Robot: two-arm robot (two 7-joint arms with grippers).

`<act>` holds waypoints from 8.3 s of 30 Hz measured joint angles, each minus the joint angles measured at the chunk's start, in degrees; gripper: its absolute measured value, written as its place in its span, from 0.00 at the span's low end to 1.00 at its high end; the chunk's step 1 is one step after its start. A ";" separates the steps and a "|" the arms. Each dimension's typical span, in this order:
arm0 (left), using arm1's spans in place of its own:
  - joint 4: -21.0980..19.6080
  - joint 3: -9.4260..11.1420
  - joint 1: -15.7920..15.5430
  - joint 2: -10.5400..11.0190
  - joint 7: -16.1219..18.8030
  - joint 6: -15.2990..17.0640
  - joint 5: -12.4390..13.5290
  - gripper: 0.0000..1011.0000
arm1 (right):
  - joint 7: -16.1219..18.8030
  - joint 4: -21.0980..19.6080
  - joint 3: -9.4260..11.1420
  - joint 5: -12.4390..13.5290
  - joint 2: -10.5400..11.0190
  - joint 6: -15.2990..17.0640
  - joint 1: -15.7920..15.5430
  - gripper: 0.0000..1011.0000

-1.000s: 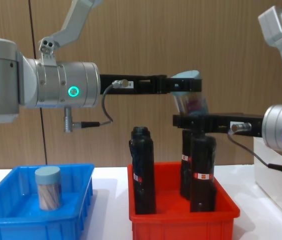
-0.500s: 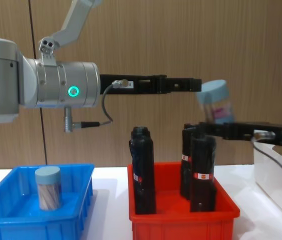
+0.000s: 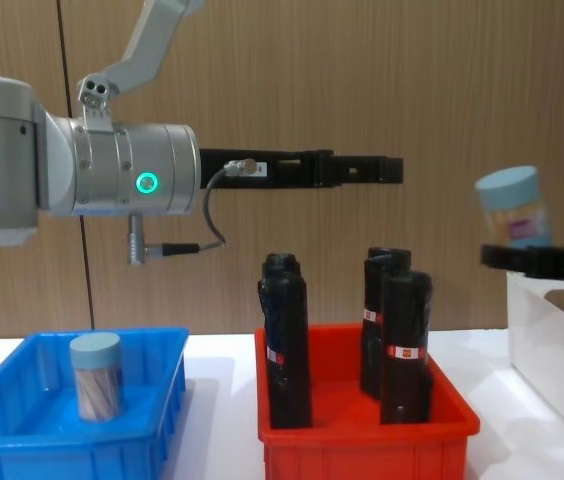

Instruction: Pick the cotton swabs from the blue box and place them into the white box.

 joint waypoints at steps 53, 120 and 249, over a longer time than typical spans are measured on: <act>0.00 0.00 0.00 0.00 -0.01 0.00 0.00 0.99 | -4.37 6.88 5.18 1.77 2.67 -3.42 2.17 0.99; -12.73 2.06 12.01 4.33 18.89 -6.26 5.16 0.99 | -7.88 -12.54 1.39 -0.86 4.87 -5.55 -12.32 0.99; -30.12 4.73 28.48 10.24 44.98 -14.85 12.33 0.99 | 23.20 29.04 -3.94 -0.91 -5.37 -16.32 14.60 0.99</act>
